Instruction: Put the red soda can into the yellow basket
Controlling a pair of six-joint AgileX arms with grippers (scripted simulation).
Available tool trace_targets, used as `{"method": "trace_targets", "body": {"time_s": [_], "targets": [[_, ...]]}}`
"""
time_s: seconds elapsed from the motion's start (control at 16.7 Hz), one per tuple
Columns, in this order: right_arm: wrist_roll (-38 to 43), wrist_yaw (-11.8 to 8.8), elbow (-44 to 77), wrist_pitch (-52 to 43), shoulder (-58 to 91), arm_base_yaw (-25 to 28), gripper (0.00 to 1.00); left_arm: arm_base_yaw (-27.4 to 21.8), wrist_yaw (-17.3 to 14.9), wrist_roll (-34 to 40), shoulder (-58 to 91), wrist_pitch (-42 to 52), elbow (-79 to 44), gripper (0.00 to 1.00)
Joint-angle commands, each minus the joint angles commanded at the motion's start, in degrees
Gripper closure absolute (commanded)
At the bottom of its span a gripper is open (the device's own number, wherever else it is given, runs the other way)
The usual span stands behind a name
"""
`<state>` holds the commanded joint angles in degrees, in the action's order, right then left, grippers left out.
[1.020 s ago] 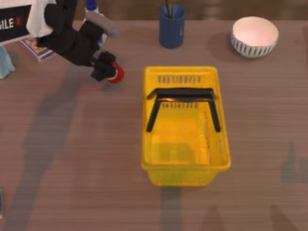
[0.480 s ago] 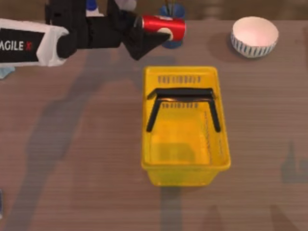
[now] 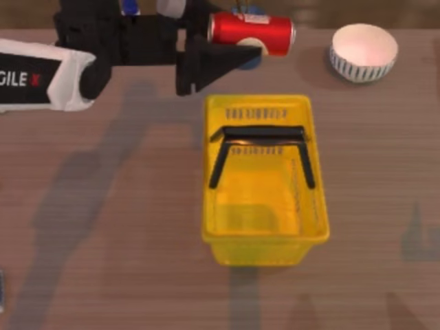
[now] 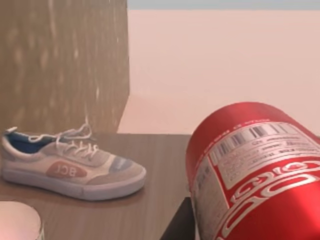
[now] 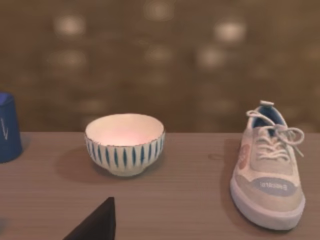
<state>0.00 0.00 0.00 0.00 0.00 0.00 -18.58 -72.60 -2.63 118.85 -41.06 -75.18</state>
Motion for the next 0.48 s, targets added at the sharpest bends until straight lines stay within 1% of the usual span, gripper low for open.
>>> {"method": "trace_targets", "body": {"time_s": [0.36,0.48], "targets": [[0.0,0.0,0.0,0.0,0.0,0.0,0.00,0.3,-0.1,-0.1,0.3,-0.3,-0.1,1.00],[0.0,0.0,0.0,0.0,0.0,0.0,0.00,0.5,-0.1,0.0,2.1,-2.4,0.3,1.00]]}}
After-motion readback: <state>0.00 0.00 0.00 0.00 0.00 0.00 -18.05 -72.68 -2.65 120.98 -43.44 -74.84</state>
